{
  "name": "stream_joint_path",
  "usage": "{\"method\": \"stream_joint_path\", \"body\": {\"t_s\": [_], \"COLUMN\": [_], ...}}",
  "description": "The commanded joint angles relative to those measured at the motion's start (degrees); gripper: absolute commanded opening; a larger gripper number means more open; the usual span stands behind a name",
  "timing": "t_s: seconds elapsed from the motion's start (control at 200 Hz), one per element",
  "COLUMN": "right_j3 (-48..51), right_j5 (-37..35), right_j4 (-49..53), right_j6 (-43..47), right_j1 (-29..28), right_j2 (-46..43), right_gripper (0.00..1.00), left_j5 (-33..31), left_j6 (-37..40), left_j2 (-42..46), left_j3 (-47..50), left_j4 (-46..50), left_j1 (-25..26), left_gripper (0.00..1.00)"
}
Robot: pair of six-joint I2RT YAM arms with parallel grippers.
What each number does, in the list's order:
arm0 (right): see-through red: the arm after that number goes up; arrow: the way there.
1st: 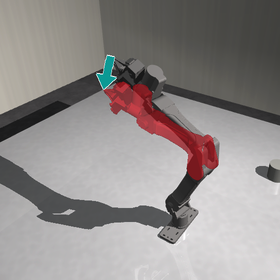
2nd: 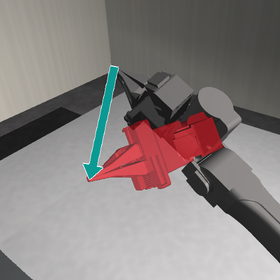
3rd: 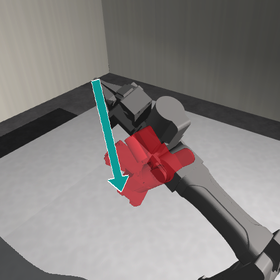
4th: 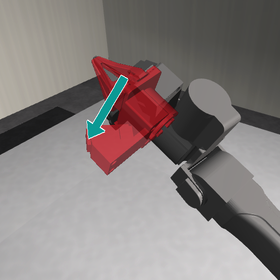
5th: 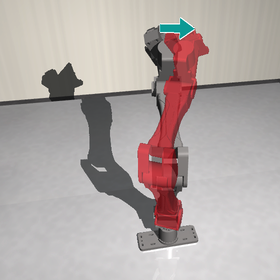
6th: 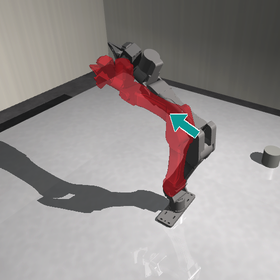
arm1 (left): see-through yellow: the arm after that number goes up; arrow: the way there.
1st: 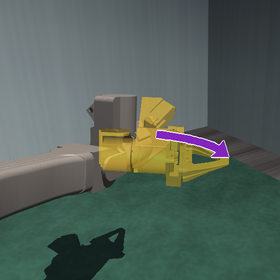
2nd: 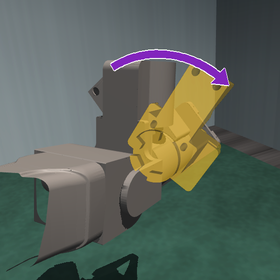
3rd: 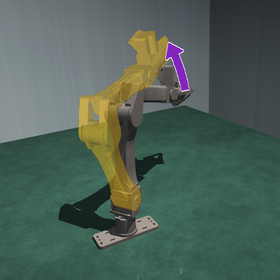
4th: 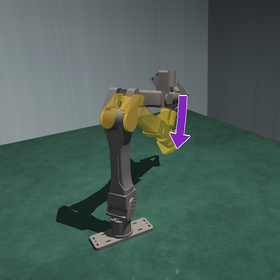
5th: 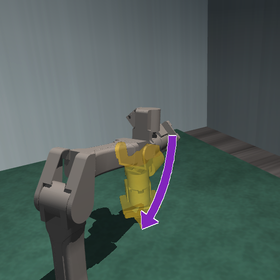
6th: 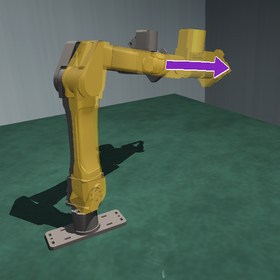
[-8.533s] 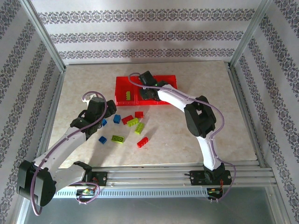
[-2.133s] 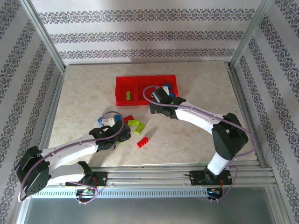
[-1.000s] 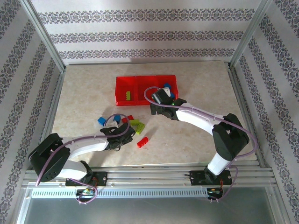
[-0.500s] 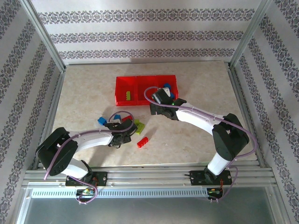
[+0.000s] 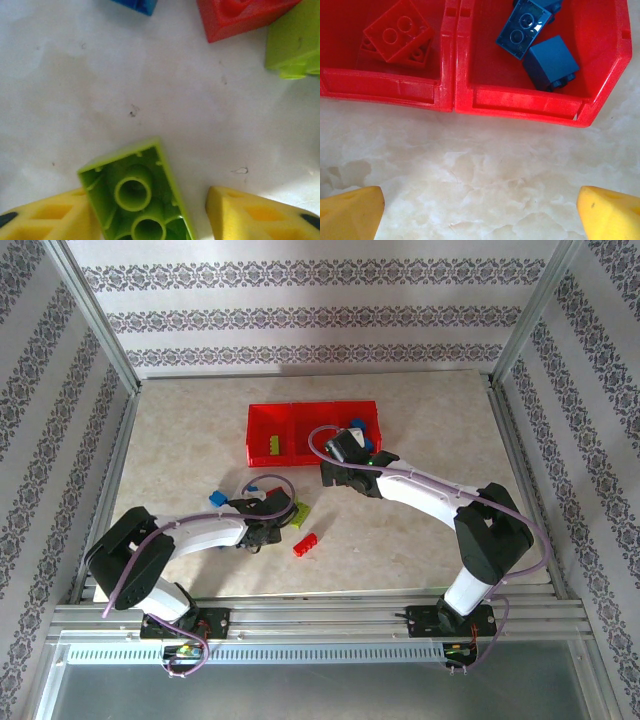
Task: Sort the legos into containers by color
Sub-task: Pick up the lego from the middle-left of the table.
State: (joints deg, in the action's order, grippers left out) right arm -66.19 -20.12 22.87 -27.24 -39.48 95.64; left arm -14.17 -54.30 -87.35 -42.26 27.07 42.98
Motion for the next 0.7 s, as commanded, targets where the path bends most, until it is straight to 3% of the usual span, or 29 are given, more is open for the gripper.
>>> {"method": "stream_joint_path", "body": {"t_s": [0.0,0.255,0.695], "right_j3": [0.9,1.06,1.12], "right_j5": [0.08,0.42,0.54], "right_j4": [0.24,0.24,0.31], "right_j6": [-1.19,-1.54,-1.85], "right_j1": [0.37,0.33,0.29], "right_j2": [0.78,0.78,0.6], "right_gripper": [0.98,0.98,0.98], "left_j5": [-1.85,-2.17,-1.76], "left_j6": [1.46,1.15,-0.26], "left_j2": [-1.02,0.31,-1.02], "left_j3": [-1.23,-0.29,-0.02], "left_j4": [-8.81,-7.75,-3.37], "left_j1": [-1.58,-1.54,-2.22], "left_gripper": [0.5,0.38,0.38]}}
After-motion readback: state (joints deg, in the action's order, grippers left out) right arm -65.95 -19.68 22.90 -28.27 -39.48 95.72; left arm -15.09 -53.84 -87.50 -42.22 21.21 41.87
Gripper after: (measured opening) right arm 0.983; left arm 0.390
